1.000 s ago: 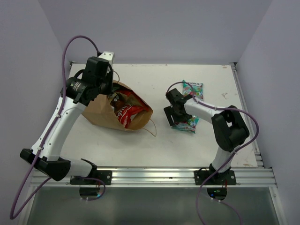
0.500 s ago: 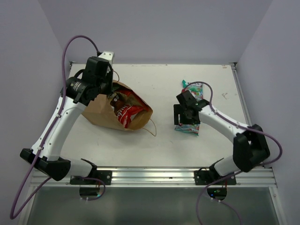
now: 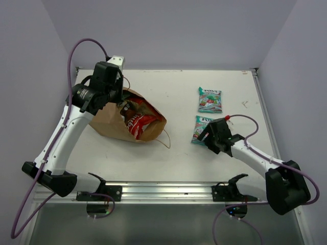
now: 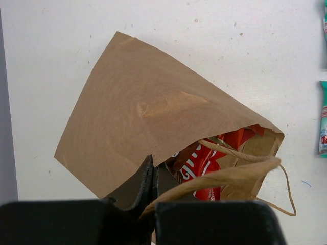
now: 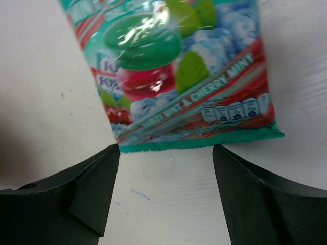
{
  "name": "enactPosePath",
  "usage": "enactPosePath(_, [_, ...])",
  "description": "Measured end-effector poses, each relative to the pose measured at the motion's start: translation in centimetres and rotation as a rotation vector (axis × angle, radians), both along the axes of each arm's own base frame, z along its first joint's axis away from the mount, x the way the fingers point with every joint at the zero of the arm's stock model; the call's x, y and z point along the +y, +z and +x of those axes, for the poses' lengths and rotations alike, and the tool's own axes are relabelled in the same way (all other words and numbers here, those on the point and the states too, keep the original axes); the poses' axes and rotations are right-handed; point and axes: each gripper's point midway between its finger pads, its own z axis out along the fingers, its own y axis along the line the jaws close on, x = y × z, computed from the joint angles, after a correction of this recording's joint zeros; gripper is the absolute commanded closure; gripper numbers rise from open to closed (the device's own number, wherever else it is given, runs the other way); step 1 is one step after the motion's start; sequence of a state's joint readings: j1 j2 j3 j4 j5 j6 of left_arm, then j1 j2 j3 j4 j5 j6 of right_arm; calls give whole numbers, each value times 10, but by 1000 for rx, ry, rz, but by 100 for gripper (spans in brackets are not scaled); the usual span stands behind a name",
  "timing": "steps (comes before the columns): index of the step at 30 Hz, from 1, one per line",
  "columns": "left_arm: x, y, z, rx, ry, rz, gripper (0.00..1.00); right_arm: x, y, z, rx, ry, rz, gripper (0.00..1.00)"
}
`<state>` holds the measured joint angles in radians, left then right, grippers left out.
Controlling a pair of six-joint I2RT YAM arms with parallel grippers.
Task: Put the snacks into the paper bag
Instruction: Pick up the snack from the center of the board.
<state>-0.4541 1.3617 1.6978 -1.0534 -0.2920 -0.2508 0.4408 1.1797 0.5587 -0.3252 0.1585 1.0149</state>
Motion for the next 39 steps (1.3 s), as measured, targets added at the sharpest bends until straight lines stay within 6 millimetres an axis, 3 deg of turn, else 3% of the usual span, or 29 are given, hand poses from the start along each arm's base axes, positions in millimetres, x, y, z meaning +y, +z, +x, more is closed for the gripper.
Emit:
enactPosePath(3, [0,0,0,0,0,0,100,-18,-14,0,14,-117,66,22])
enactPosePath(9, [0,0,0,0,0,1,100,-46,-8,23,-76,-247,128,21])
enactPosePath(17, [0,0,0,0,-3,2,100,-114,-6,60,-98,-430,87,15])
enactPosePath(20, [0,0,0,0,-4,2,100,-121,4,78,-109,-431,72,8])
enactPosePath(24, [0,0,0,0,-4,1,100,-116,24,92,-153,-401,76,5])
enactPosePath(32, [-1,0,0,2,-8,-1,100,-102,37,56,-134,-373,69,2])
enactPosePath(39, [-2,0,-1,2,-10,-3,100,-91,6,22,-1,-384,42,1])
